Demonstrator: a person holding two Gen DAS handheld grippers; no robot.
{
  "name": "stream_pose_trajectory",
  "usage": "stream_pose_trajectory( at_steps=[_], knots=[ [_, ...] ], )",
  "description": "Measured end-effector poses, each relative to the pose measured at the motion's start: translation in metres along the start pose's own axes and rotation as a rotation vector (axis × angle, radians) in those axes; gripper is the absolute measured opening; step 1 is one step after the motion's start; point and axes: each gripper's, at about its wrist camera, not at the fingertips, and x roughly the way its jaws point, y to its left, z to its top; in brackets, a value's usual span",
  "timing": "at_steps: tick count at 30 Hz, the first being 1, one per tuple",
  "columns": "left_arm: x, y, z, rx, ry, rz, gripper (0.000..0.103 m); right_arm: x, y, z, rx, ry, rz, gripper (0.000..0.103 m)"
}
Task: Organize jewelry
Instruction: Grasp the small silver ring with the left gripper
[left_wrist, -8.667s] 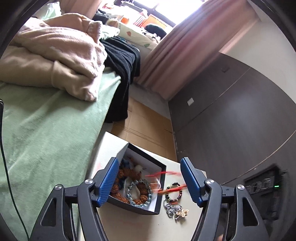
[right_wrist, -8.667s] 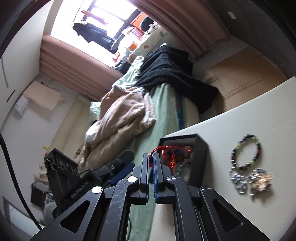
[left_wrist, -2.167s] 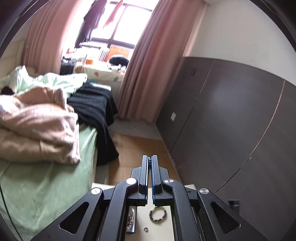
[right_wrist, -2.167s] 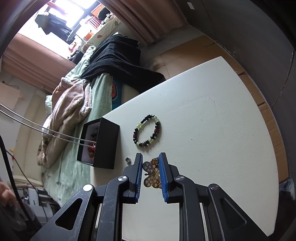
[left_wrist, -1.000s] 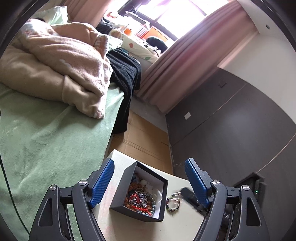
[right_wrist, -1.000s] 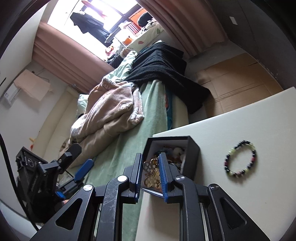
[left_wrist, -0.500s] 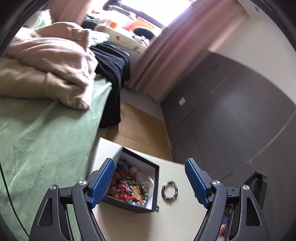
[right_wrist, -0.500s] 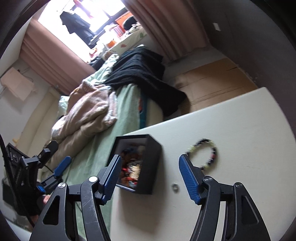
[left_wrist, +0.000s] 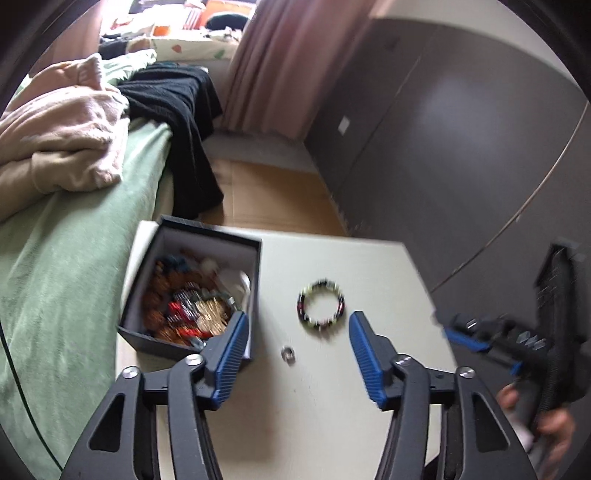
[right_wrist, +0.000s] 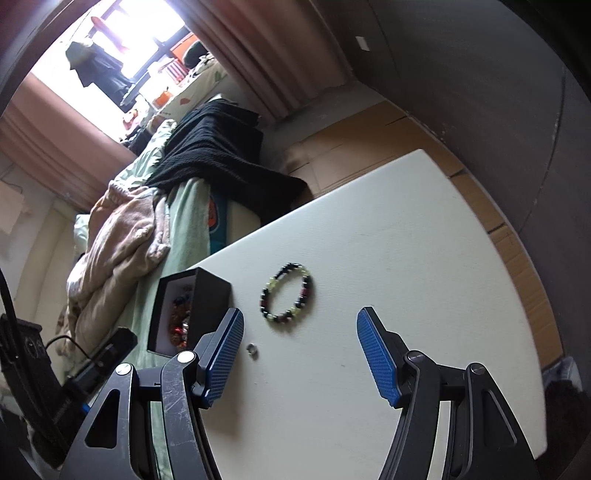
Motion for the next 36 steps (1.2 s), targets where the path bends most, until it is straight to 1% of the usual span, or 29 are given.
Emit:
stream_pose_trajectory(
  at_steps=[2, 3, 7, 10, 12, 16, 21, 24, 25, 26, 28, 30, 33, 36],
  knots=[
    [0.012, -0.009, -0.005, 0.019, 0.039, 0.021, 0.040, -0.007, -0.007, 0.000, 0.011, -0.003, 0.003, 0.064],
    [0.017, -0.012, -0.007, 0.023, 0.052, 0.024, 0.038, -0.011, -0.012, 0.001, 0.021, -0.009, 0.004, 0.064],
    [0.035, -0.023, -0.014, 0.056, 0.090, 0.067, 0.037, -0.022, -0.027, 0.003, 0.052, -0.021, 0.002, 0.064],
    [0.050, -0.025, -0.016, 0.052, 0.122, 0.088, 0.035, -0.026, -0.039, 0.005, 0.080, -0.019, 0.006, 0.064],
    [0.061, -0.025, -0.017, 0.046, 0.150, 0.110, 0.029, -0.030, -0.046, 0.007, 0.100, -0.022, 0.011, 0.064],
    [0.080, -0.026, -0.019, 0.046, 0.191, 0.163, 0.028, -0.033, -0.053, 0.009, 0.120, -0.027, 0.011, 0.064],
    [0.091, -0.027, -0.020, 0.063, 0.194, 0.233, 0.028, -0.029, -0.052, 0.011, 0.111, -0.009, 0.004, 0.064],
    [0.097, -0.027, -0.023, 0.070, 0.205, 0.246, 0.028, -0.027, -0.051, 0.013, 0.109, -0.010, 0.002, 0.064],
    [0.099, -0.028, -0.025, 0.078, 0.203, 0.261, 0.028, -0.027, -0.050, 0.014, 0.107, -0.010, 0.001, 0.064],
    [0.101, -0.029, -0.026, 0.085, 0.202, 0.272, 0.026, -0.027, -0.051, 0.014, 0.107, -0.010, -0.001, 0.064],
    [0.102, -0.029, -0.027, 0.085, 0.196, 0.274, 0.021, -0.026, -0.051, 0.015, 0.105, -0.008, -0.009, 0.064],
    [0.101, -0.022, -0.025, 0.057, 0.196, 0.276, 0.003, -0.023, -0.051, 0.015, 0.104, -0.005, -0.010, 0.065],
    [0.097, -0.015, -0.024, 0.023, 0.211, 0.230, 0.003, -0.019, -0.049, 0.014, 0.096, 0.005, -0.019, 0.064],
    [0.085, -0.015, -0.021, 0.016, 0.195, 0.188, 0.003, -0.014, -0.045, 0.012, 0.081, 0.016, -0.029, 0.064]
  ],
)
